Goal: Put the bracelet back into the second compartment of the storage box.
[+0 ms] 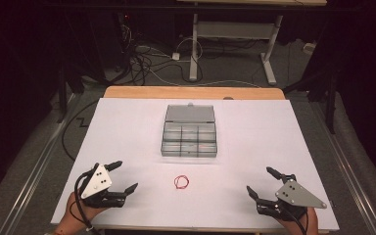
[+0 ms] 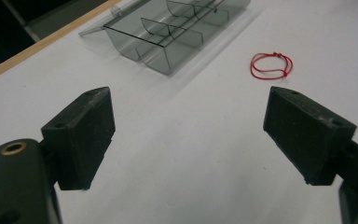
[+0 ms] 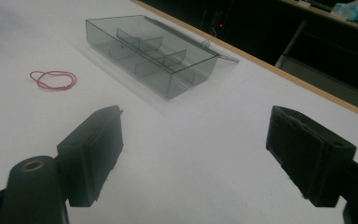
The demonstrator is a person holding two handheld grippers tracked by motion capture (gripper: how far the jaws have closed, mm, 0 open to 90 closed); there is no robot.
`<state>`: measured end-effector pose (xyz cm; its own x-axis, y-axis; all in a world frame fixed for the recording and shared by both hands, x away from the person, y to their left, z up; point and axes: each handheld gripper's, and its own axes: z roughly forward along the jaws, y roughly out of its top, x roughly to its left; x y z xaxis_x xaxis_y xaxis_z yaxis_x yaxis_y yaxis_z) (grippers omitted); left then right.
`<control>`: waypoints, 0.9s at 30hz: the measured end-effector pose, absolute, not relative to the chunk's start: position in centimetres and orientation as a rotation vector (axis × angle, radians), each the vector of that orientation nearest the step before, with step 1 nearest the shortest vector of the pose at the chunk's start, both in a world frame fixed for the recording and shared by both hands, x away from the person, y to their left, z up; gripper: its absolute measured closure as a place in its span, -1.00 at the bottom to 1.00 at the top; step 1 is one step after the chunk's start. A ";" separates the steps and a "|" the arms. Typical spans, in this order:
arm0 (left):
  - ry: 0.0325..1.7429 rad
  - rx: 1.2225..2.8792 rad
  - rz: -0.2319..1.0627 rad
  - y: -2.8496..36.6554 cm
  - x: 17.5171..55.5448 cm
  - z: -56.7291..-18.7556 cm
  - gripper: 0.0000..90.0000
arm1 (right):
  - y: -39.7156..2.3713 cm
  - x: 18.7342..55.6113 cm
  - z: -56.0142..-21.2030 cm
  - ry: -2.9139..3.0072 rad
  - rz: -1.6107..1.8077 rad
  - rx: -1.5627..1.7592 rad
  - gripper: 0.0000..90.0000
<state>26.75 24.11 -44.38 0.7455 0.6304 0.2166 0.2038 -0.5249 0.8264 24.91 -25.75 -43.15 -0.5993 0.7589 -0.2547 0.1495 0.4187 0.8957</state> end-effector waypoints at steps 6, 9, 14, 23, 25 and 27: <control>0.618 2.169 0.615 23.4 26.7 -45.5 -0.64 | -25.6 25.2 -43.4 2.028 1.176 0.765 -0.57; 0.587 2.208 0.616 22.9 26.4 -45.9 -0.58 | -25.5 25.2 -43.3 2.028 1.169 0.765 -0.57; 0.545 2.239 0.584 22.1 26.2 -45.8 -0.55 | -25.3 25.1 -43.4 2.034 1.159 0.767 -0.57; 0.472 2.255 0.410 18.8 27.2 -45.9 -0.42 | -24.9 25.3 -43.6 2.045 1.152 0.765 -0.58; 0.455 2.269 0.363 17.8 27.6 -46.1 -0.38 | -24.9 25.3 -43.7 2.050 1.150 0.761 -0.58; 0.430 2.293 0.340 16.6 28.0 -46.4 -0.33 | -24.9 25.3 -43.8 2.056 1.147 0.761 -0.58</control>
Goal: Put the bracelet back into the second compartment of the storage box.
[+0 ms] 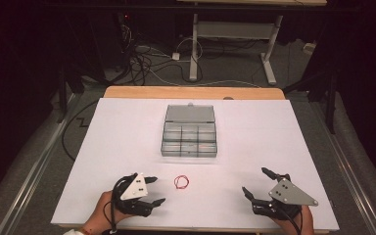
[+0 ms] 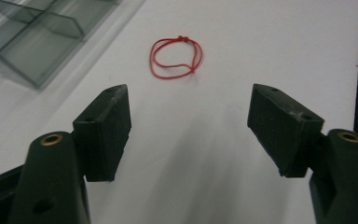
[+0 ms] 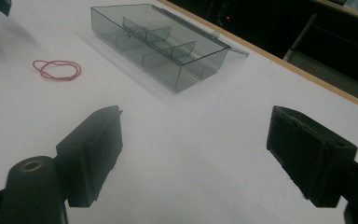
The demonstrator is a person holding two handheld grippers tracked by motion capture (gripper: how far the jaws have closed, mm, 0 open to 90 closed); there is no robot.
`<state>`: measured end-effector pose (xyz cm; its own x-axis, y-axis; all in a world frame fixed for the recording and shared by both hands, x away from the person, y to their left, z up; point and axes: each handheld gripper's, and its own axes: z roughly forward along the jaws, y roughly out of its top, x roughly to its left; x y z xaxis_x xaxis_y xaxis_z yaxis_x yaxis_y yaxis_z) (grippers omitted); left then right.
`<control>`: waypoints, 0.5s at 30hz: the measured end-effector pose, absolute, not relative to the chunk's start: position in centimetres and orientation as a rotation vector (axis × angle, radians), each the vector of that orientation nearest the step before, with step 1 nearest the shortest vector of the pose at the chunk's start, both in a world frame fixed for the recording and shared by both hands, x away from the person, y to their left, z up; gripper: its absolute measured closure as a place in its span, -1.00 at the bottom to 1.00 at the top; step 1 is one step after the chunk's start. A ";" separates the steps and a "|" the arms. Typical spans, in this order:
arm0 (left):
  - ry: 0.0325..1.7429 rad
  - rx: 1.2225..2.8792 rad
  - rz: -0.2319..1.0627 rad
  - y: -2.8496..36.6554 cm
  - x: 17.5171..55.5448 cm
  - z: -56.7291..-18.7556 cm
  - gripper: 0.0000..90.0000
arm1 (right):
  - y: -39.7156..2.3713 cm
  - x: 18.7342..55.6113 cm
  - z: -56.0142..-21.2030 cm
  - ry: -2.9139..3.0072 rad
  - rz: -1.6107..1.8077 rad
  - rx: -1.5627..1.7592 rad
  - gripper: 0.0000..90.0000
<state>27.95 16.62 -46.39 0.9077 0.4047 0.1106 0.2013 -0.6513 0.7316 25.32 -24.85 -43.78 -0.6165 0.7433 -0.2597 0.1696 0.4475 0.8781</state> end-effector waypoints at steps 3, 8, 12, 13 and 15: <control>0.374 2.336 0.309 14.6 28.6 -46.7 -0.26 | -24.8 25.3 -43.8 2.056 1.149 0.763 -0.58; 0.341 2.324 0.256 13.1 29.6 -46.8 -0.09 | -24.8 25.3 -43.8 2.060 1.145 0.763 -0.58; 0.324 2.342 0.227 11.6 30.5 -47.1 0.11 | -24.8 25.3 -43.9 2.066 1.142 0.759 -0.58; 0.333 2.341 0.220 11.4 30.8 -47.2 0.16 | -24.8 25.3 -44.0 2.065 1.140 0.756 -0.58; 0.360 2.365 0.185 10.8 31.7 -47.7 0.31 | -24.8 25.4 -44.0 2.069 1.140 0.761 -0.58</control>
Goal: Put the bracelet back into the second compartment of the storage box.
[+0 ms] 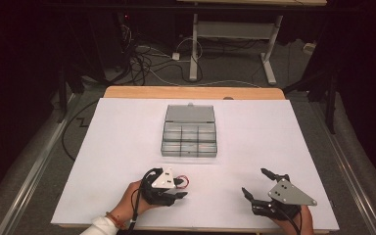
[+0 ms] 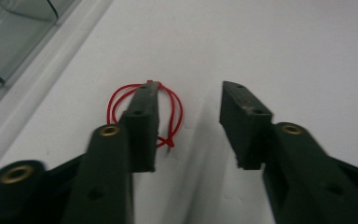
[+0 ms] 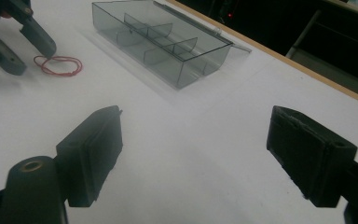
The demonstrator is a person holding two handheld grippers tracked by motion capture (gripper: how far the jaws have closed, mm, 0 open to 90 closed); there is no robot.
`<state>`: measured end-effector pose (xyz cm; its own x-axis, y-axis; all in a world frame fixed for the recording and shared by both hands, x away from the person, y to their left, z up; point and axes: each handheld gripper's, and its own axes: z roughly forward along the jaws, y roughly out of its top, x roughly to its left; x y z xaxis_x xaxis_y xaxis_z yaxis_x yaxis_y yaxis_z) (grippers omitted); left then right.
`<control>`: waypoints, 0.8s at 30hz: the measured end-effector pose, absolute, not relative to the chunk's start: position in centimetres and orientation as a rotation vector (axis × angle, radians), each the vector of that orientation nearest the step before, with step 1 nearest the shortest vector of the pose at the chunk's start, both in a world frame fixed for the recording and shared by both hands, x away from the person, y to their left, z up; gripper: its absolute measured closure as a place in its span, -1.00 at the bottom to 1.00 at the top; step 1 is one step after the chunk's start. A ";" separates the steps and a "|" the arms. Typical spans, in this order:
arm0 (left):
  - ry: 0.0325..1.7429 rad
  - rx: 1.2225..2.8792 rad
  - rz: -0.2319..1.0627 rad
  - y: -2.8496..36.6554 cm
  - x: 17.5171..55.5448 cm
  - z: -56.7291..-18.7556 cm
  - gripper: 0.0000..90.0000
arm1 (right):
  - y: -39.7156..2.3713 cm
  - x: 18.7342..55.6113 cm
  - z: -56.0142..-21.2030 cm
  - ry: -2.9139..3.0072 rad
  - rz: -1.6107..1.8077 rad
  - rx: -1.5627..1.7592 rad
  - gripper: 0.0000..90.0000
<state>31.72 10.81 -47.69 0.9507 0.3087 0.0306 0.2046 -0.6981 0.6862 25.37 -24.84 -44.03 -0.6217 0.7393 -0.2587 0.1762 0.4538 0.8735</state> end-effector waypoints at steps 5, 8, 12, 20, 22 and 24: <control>0.424 2.350 0.117 10.9 32.6 -47.9 0.59 | -24.9 25.3 -44.1 2.067 1.135 0.765 -0.58; 0.460 2.346 0.108 11.0 33.0 -47.9 0.76 | -25.0 25.4 -44.1 2.066 1.132 0.765 -0.58; 0.446 2.374 0.136 10.7 32.7 -47.7 0.93 | -24.9 25.3 -44.2 2.070 1.129 0.764 -0.58; 0.414 2.383 0.177 11.0 32.2 -47.3 0.93 | -24.9 25.3 -44.1 2.073 1.132 0.752 -0.58; 0.405 2.378 0.188 11.2 32.1 -47.0 0.93 | -24.9 25.3 -44.0 2.068 1.136 0.751 -0.58; 0.396 2.368 0.199 11.6 31.9 -46.7 0.93 | -25.0 25.3 -44.0 2.067 1.136 0.751 -0.58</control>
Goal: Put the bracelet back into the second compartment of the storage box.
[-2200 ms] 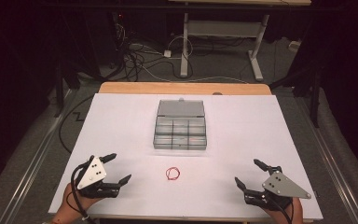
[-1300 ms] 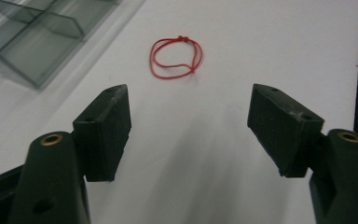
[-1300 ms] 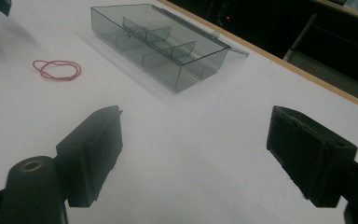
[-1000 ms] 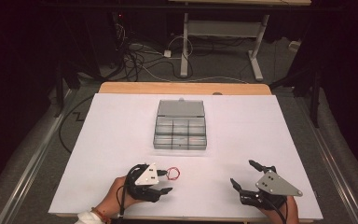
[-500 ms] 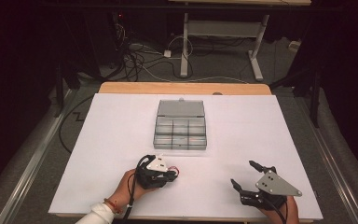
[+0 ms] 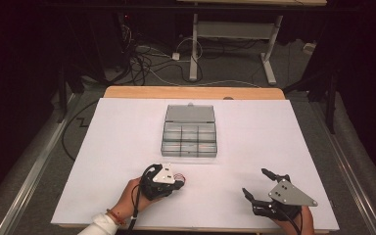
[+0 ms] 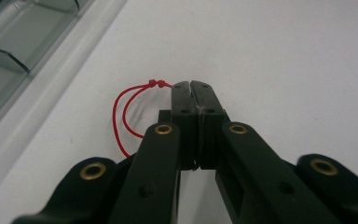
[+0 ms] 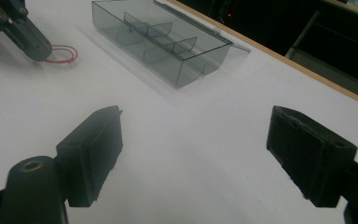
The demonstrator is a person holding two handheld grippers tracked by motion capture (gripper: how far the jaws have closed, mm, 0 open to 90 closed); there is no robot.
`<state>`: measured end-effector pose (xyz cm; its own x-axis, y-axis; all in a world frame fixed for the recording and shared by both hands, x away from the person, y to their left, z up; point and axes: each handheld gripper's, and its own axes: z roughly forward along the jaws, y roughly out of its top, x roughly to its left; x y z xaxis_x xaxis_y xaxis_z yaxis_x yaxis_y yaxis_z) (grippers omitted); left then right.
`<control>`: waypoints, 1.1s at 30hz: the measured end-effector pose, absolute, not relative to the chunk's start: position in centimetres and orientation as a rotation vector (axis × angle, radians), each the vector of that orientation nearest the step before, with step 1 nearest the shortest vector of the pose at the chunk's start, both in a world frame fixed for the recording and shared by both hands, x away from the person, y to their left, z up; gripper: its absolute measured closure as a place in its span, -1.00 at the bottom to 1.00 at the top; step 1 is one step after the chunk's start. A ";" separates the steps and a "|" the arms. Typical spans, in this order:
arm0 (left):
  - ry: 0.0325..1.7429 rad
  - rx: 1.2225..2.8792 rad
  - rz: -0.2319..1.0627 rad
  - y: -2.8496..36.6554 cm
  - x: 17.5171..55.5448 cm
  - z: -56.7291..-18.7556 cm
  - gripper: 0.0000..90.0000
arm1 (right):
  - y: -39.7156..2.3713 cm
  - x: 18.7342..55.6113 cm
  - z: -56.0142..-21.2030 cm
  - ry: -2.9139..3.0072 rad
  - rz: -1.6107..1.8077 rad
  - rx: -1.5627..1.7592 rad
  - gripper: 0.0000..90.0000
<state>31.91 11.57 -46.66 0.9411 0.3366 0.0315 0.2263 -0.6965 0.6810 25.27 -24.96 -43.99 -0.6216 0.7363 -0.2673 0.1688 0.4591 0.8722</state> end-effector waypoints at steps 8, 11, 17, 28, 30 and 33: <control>0.391 2.328 0.238 12.6 31.6 -45.5 0.93 | -25.0 25.2 -43.9 2.061 1.142 0.750 -0.58; 0.388 2.312 0.254 12.9 31.5 -45.0 0.93 | -25.0 25.2 -43.8 2.060 1.143 0.750 -0.58; 0.384 2.283 0.286 13.3 31.6 -44.0 0.93 | -24.9 25.2 -43.8 2.060 1.148 0.750 -0.58; 0.390 2.239 0.311 13.4 32.8 -42.4 0.93 | -24.8 25.3 -43.8 2.062 1.148 0.754 -0.58; 0.384 2.242 0.321 13.2 33.1 -42.0 0.93 | -24.8 25.3 -43.8 2.063 1.147 0.757 -0.58; 0.384 2.231 0.323 12.8 33.9 -41.5 0.93 | -24.8 25.4 -43.8 2.063 1.149 0.750 -0.58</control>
<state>33.88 12.81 -41.49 0.9203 0.3778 0.1014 0.1648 -0.6095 0.7755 25.38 -24.78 -43.83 -0.6240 0.7360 -0.2624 0.1647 0.4521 0.8766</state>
